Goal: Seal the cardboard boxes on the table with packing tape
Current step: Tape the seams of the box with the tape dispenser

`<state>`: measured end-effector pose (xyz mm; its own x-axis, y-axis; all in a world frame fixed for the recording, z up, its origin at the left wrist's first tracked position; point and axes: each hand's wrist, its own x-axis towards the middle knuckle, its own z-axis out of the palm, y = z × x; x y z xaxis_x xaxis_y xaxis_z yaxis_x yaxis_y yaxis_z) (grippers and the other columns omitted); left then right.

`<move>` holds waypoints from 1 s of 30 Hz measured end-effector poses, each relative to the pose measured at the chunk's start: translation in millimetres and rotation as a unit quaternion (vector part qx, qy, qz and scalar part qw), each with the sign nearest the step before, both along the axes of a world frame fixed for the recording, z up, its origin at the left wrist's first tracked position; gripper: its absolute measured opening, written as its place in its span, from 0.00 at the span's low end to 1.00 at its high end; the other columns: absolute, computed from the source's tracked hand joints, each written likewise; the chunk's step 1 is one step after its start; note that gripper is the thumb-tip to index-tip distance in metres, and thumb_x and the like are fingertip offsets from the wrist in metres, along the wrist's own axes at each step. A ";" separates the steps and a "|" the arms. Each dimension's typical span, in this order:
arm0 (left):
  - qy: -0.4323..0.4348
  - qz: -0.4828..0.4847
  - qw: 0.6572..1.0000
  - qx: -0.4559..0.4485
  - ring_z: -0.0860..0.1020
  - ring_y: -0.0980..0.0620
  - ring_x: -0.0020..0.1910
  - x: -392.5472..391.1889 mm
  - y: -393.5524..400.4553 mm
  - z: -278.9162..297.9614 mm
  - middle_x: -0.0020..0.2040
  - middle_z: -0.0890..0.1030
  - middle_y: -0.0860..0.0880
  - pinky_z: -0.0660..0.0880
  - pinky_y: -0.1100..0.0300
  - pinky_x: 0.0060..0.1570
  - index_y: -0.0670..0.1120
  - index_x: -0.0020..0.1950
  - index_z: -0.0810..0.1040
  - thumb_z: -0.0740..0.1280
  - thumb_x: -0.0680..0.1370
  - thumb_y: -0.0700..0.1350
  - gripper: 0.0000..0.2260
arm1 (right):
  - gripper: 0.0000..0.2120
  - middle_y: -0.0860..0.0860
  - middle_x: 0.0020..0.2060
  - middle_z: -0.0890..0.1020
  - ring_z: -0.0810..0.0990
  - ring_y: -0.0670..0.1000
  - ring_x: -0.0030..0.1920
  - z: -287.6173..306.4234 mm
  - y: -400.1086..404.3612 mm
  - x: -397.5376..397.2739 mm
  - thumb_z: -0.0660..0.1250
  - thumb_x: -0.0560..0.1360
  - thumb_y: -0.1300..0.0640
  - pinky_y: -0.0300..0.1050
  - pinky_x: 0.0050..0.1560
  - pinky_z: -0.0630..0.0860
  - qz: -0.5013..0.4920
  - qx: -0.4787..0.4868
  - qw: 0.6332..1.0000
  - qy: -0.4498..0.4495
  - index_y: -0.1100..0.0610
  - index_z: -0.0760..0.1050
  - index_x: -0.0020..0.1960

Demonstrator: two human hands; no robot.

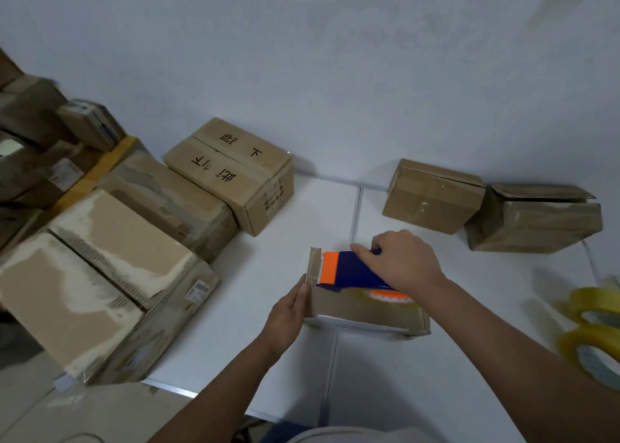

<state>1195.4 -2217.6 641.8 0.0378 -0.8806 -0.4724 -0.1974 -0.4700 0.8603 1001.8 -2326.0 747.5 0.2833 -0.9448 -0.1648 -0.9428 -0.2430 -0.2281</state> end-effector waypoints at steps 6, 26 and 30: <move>-0.122 -0.184 0.975 -0.040 0.53 0.59 0.77 15.7 -9.4 20.6 0.78 0.49 0.61 0.56 0.63 0.71 0.56 0.81 0.40 0.59 0.78 0.66 0.39 | 0.26 0.46 0.32 0.75 0.75 0.46 0.34 2.5 0.1 -0.7 0.54 0.79 0.35 0.37 0.29 0.63 0.008 0.007 1.000 0.006 0.55 0.80 0.43; -0.416 -0.378 0.800 -0.210 0.46 0.57 0.79 33.1 -56.5 11.8 0.80 0.48 0.52 0.37 0.49 0.78 0.50 0.81 0.45 0.64 0.65 0.78 0.56 | 0.30 0.51 0.38 0.83 0.82 0.50 0.38 18.5 -18.0 -51.9 0.63 0.72 0.30 0.38 0.36 0.71 0.053 0.212 0.973 -0.073 0.57 0.81 0.44; -0.425 -0.376 0.793 -0.221 0.48 0.56 0.79 32.5 -59.1 8.6 0.80 0.52 0.51 0.34 0.54 0.76 0.48 0.81 0.48 0.66 0.63 0.77 0.57 | 0.33 0.56 0.39 0.84 0.83 0.54 0.42 19.7 -23.3 -102.6 0.64 0.69 0.28 0.41 0.37 0.71 -0.002 0.211 0.976 -0.047 0.60 0.82 0.44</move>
<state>1227.9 -2276.7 650.4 -0.4365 -0.8778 -0.1970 -0.8763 0.3653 0.3141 899.2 -2349.3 767.2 0.3124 -0.7996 -0.5129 -0.9137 -0.1053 -0.3925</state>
